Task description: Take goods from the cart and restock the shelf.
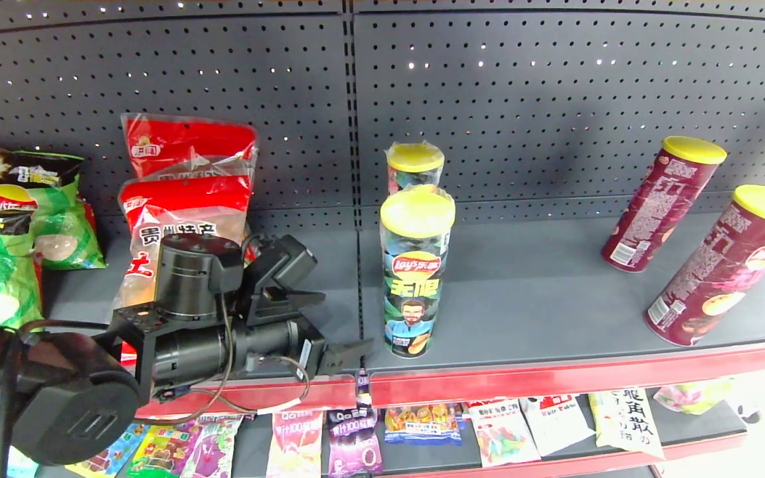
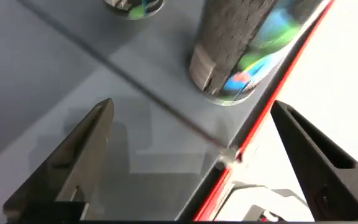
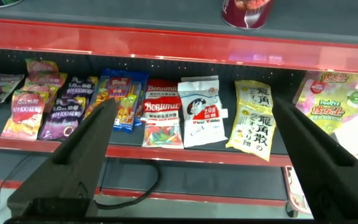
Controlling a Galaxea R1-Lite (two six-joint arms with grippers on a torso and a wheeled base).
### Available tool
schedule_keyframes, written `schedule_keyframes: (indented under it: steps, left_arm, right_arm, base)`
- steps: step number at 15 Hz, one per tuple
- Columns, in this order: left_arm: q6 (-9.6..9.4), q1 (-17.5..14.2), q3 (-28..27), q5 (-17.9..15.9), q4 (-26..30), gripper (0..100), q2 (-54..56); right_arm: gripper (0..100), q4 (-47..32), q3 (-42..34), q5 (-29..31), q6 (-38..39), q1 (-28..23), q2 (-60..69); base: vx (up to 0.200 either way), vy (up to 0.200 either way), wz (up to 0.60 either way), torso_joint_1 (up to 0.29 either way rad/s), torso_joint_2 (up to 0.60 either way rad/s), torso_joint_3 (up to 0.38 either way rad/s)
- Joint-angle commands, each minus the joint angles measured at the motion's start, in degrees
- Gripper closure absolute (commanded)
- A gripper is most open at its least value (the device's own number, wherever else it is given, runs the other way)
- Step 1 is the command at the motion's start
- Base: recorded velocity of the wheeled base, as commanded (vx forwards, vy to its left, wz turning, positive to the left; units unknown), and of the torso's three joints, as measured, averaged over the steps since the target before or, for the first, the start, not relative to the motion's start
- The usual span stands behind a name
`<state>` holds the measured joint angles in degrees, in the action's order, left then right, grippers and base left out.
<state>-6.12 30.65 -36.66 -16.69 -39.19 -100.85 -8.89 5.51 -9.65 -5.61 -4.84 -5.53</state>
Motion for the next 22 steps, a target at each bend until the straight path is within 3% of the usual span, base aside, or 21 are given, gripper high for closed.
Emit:
schedule_keyframes:
  steps: [1, 5, 7, 9, 12, 14, 16, 18, 19, 21, 22]
  left_arm:
    - [-0.03, -0.41, 0.53, 0.08, -0.01, 0, 0.04]
    - [0.23, -0.68, 2.99, 4.12, 0.43, 0, 5.05]
    - [0.14, -2.17, 5.28, 4.21, 1.75, 0, 9.36]
    - [0.23, -3.66, 6.25, 5.44, 8.78, 0, 17.36]
    - [0.23, -3.49, 9.85, 10.54, 20.12, 0, 29.66]
    - [0.41, -3.49, 10.20, 15.63, 32.78, 0, 39.86]
    - [2.87, -3.66, 10.47, 20.73, 41.39, 0, 48.29]
    - [4.19, -4.19, 10.47, 25.74, 50.44, 0, 57.79]
    - [4.19, -5.42, 10.38, 27.24, 54.31, 0, 63.15]
    - [4.19, -12.19, 9.94, 27.68, 62.92, 0, 74.40]
    - [4.19, -14.12, 9.94, 27.68, 64.86, 0, 76.68]
  right_arm:
    - [0, 0.01, 0.03, -0.01, -0.02, 0.01, -0.09]
    - [0, 0.01, 0.03, -0.01, 0.16, 0.01, -0.09]
    - [0, 0.01, 0.03, -0.10, -0.19, 0.01, -0.09]
    - [0, 0.01, 0.03, -0.28, -1.51, 0.01, -0.09]
    - [0, 0.10, -0.06, -0.28, -1.69, 0.01, -0.09]
    - [0, 0.10, -0.06, -0.28, -1.78, 0.01, -0.09]
    - [0, 0.10, -0.06, -0.28, -1.69, 0.01, -0.09]
    - [0, 0.10, -0.06, -0.19, -1.69, 0.01, -0.09]
    - [0, 0.10, -0.15, -0.28, -1.86, 0.01, -0.09]
    - [0, 0.10, -0.15, -0.10, -1.69, 0.01, -0.09]
    - [0, 0.10, -0.15, -0.10, -1.51, 0.01, -0.09]
  base:
    - [0.000, 0.000, 0.00, 0.000, 0.00, 0.000]
    - [0.000, 0.000, 0.00, 0.000, 0.00, 0.000]
    - [0.000, 0.000, 0.00, 0.000, 0.00, 0.000]
    - [0.000, 0.000, 0.00, 0.000, 0.00, 0.000]
    - [0.000, 0.000, 0.00, 0.000, 0.00, 0.000]
    - [0.000, 0.000, 0.00, 0.000, 0.00, 0.000]
    - [0.000, 0.000, 0.00, 0.000, 0.00, 0.000]
    - [0.000, 0.000, 0.00, 0.000, 0.00, 0.000]
    - [0.000, 0.000, 0.00, 0.000, 0.00, 0.000]
    - [0.000, 0.000, 0.00, 0.000, 0.00, 0.000]
    - [0.000, 0.000, 0.00, 0.000, 0.00, 0.000]
